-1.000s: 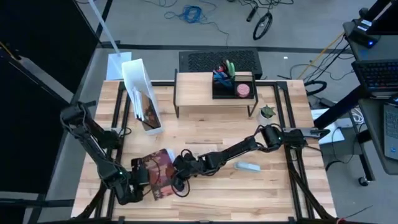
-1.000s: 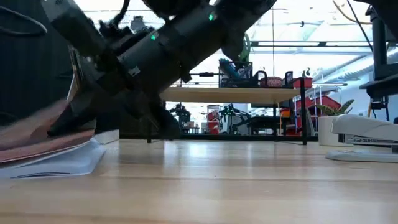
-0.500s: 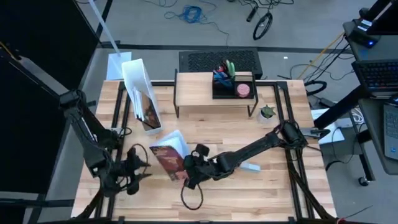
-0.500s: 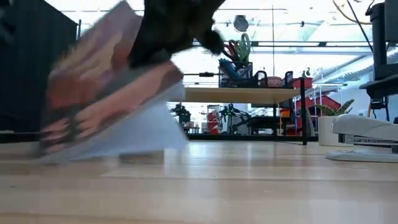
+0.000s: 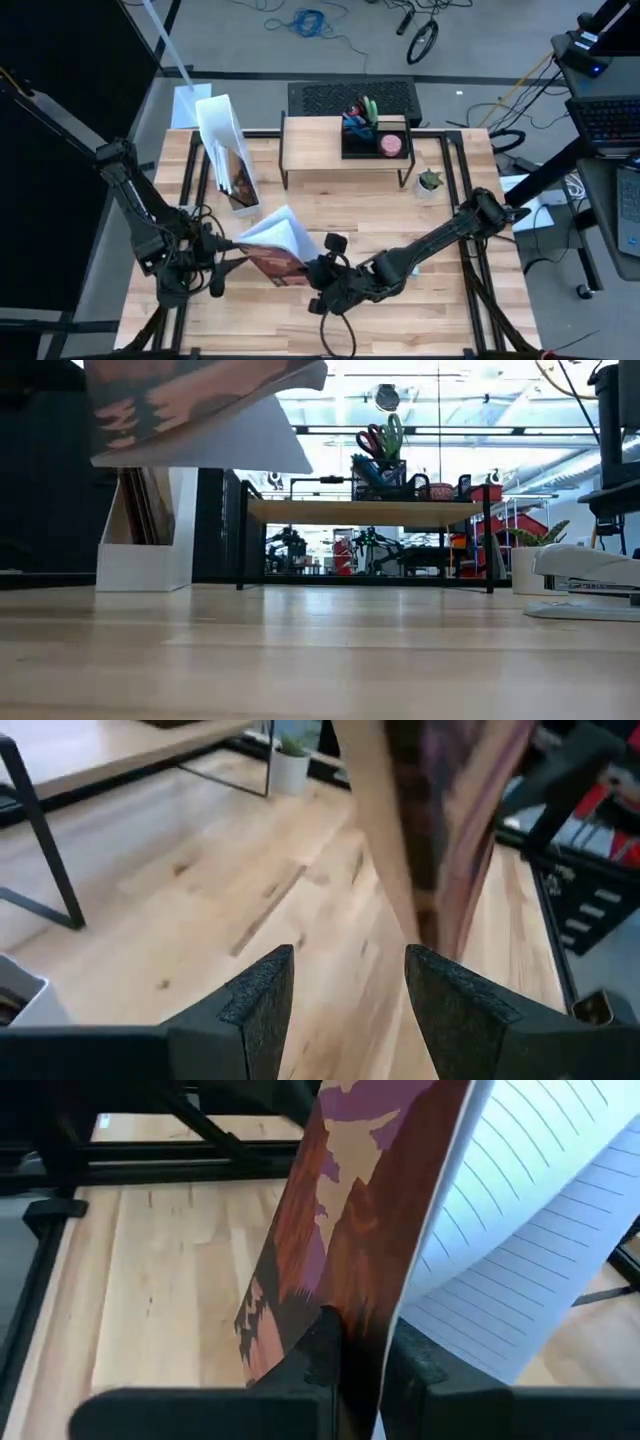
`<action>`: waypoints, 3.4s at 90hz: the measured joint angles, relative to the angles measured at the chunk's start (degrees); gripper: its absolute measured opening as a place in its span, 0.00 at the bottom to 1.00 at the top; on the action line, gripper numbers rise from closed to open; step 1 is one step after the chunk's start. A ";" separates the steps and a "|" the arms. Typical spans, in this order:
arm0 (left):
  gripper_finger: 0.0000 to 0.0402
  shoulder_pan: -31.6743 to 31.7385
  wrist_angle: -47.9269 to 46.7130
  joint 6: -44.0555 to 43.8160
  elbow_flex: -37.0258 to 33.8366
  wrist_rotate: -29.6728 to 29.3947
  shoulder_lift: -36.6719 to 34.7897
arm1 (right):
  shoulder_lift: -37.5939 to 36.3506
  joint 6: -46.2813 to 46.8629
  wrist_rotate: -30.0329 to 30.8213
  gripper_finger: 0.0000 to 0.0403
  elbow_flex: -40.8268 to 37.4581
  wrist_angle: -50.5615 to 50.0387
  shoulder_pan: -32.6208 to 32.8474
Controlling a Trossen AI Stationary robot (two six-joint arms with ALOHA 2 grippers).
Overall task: Stock shelves
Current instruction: Put the purple brown book into the white book organizer
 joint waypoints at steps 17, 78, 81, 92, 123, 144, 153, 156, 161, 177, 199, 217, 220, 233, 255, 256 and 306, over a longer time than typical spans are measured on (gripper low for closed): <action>0.45 -0.07 10.22 13.03 0.00 -0.29 -0.16 | -0.09 0.18 -0.09 0.05 0.00 0.01 0.80; 0.45 -0.02 24.36 30.01 0.00 8.99 -0.59 | -1.31 -4.17 -0.03 0.05 0.04 -1.09 2.32; 0.45 -0.04 24.59 30.53 0.00 9.41 -0.79 | -1.40 -4.44 0.27 0.05 0.05 -1.11 2.29; 0.45 -0.04 24.63 31.55 0.00 9.41 -1.29 | -1.40 -4.68 0.81 0.05 0.07 -2.20 1.95; 0.45 1.84 27.62 34.57 0.02 7.27 -1.40 | -1.40 -4.55 -0.11 0.05 0.07 -1.49 1.95; 0.45 3.72 42.98 49.50 0.02 8.74 -1.40 | -1.40 -4.28 -0.42 0.05 0.07 -1.02 2.05; 0.45 4.40 44.80 51.74 0.02 10.12 -1.40 | -1.40 -4.28 -0.46 0.05 0.07 -0.82 2.03; 0.44 4.87 44.77 51.82 0.02 10.84 -1.40 | -1.40 -4.28 -0.49 0.05 0.07 -0.84 2.03; 0.42 5.89 44.70 51.75 0.02 12.12 -1.31 | -1.40 -4.28 -0.51 0.05 0.07 -0.79 2.05; 0.17 8.59 44.67 52.03 0.04 14.85 -1.05 | -1.38 -3.48 -0.46 0.07 0.07 -0.46 2.04; 0.02 10.08 44.06 53.08 0.04 14.29 -1.05 | -1.77 -0.58 0.26 0.19 0.04 -3.81 1.46; 0.01 10.13 39.74 51.46 0.04 6.07 -1.03 | -5.21 7.17 2.61 0.39 0.07 -14.12 1.97; 0.01 10.14 39.18 51.46 0.04 4.16 -1.03 | -5.76 8.80 3.03 0.42 0.07 -16.01 2.17; 0.01 10.54 39.53 51.38 0.04 -6.33 -1.03 | -6.26 14.80 6.40 0.50 0.09 -19.82 2.44; 0.01 16.99 39.52 48.36 0.04 -11.70 -0.96 | 1.68 13.41 24.21 0.51 0.07 -13.98 2.50; 0.01 17.35 39.52 48.36 0.04 -11.69 -0.96 | 2.14 13.20 25.30 0.50 0.07 -13.29 2.51; 0.01 29.17 45.20 48.43 0.04 -3.39 -0.46 | 22.37 -32.00 38.88 0.50 0.02 60.68 -3.68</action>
